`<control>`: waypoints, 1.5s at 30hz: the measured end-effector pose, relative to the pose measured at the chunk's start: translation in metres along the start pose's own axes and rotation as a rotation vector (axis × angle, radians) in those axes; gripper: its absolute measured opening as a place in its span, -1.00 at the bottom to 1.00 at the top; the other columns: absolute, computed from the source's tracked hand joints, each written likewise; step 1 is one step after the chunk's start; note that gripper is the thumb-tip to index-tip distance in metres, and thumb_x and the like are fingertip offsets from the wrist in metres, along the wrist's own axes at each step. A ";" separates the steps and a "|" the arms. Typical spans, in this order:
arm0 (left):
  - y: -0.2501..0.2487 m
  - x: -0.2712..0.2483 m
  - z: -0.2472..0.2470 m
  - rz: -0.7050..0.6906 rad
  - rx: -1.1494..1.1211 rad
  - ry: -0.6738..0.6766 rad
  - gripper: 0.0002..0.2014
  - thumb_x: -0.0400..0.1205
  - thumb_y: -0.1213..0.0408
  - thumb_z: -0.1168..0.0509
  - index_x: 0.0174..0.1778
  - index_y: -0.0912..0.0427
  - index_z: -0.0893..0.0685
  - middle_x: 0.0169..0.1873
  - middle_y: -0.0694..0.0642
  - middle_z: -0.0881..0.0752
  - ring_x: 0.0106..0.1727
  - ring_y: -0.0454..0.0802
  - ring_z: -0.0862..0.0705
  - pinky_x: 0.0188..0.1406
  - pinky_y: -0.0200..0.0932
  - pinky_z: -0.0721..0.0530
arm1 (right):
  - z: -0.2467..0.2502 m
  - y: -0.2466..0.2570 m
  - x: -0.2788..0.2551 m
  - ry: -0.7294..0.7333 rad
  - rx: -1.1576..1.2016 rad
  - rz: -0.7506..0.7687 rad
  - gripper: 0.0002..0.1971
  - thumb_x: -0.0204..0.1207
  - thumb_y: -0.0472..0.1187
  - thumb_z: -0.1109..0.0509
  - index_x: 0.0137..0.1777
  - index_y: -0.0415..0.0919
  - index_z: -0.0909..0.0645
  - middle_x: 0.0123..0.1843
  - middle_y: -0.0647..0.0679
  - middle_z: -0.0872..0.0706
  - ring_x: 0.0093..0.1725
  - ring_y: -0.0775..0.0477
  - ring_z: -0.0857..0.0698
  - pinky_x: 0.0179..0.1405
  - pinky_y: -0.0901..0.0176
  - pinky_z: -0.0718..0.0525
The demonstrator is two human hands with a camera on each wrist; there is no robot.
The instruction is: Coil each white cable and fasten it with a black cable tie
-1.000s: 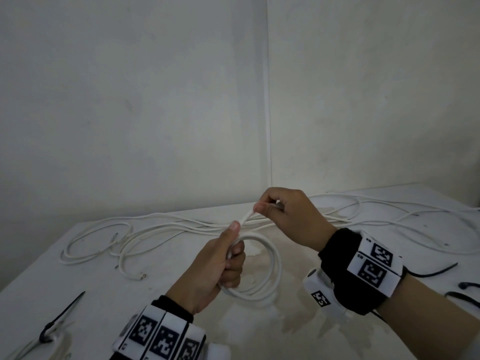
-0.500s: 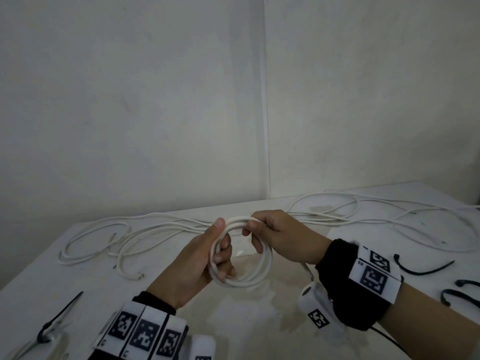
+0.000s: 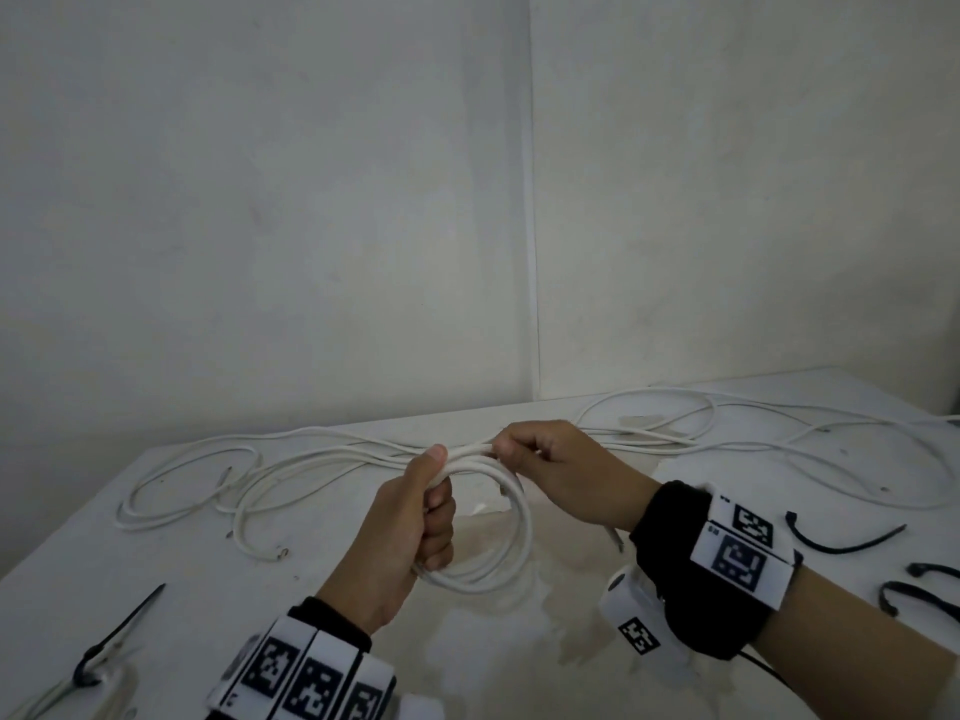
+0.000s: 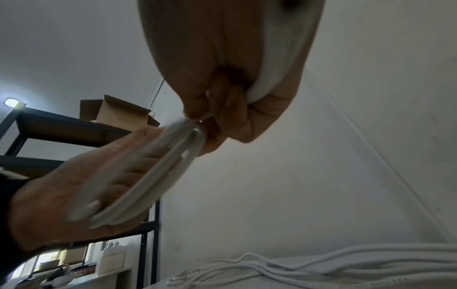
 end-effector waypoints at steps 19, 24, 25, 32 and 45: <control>-0.002 0.000 -0.005 -0.039 -0.109 0.019 -0.57 0.68 0.10 -0.06 -0.53 0.12 -0.25 -0.68 -0.05 -0.15 -0.72 -0.17 -0.08 -0.74 -0.31 -0.17 | 0.019 -0.025 0.001 -0.297 0.006 -0.183 -0.80 0.53 -0.32 -0.36 -0.34 -0.22 -0.62 -0.49 -0.01 -0.61 -0.62 0.26 -0.56 -0.51 0.55 -0.45; -0.002 0.005 0.000 -0.045 -0.094 -0.001 -0.56 0.69 0.10 -0.04 -0.54 0.11 -0.25 -0.68 -0.05 -0.16 -0.71 -0.16 -0.08 -0.73 -0.32 -0.16 | -0.001 -0.032 -0.003 -0.223 0.318 -0.291 -0.81 0.61 -0.29 -0.26 -0.22 -0.33 -0.59 -0.40 -0.18 -0.70 -0.53 0.10 -0.64 -0.44 0.31 -0.62; -0.002 0.006 0.001 -0.044 -0.088 -0.006 -0.56 0.69 0.10 -0.04 -0.54 0.11 -0.25 -0.68 -0.05 -0.16 -0.71 -0.16 -0.08 -0.73 -0.31 -0.16 | -0.004 -0.031 -0.004 -0.206 0.390 -0.309 -0.82 0.62 -0.29 -0.24 -0.17 -0.36 -0.58 -0.38 -0.19 -0.70 -0.53 0.09 -0.65 -0.45 0.31 -0.63; 0.005 0.005 0.005 -0.040 -0.018 -0.034 -0.56 0.70 0.08 -0.04 -0.52 0.11 -0.26 -0.65 -0.03 -0.17 -0.67 -0.13 -0.10 -0.70 -0.28 -0.19 | -0.016 -0.027 -0.008 -0.130 0.555 -0.372 -0.82 0.65 -0.28 -0.19 -0.10 -0.33 -0.57 -0.36 -0.13 -0.69 -0.51 0.06 -0.63 -0.44 0.30 -0.65; -0.007 0.008 0.007 -0.104 0.010 -0.083 -0.58 0.70 0.13 -0.04 -0.51 0.12 -0.25 -0.67 -0.04 -0.19 -0.65 -0.12 -0.12 -0.68 -0.27 -0.20 | -0.033 -0.010 -0.011 0.139 0.368 -0.291 -0.63 0.32 0.04 -0.49 0.02 -0.13 -0.53 -0.29 -0.01 -0.58 -0.22 0.00 -0.57 -0.12 0.14 -0.56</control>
Point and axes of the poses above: each hand's wrist, its own x-axis towards the middle knuckle, its own z-axis out of the back of the hand, y = z × x, the point moved 9 cm from there along x, towards the middle knuckle
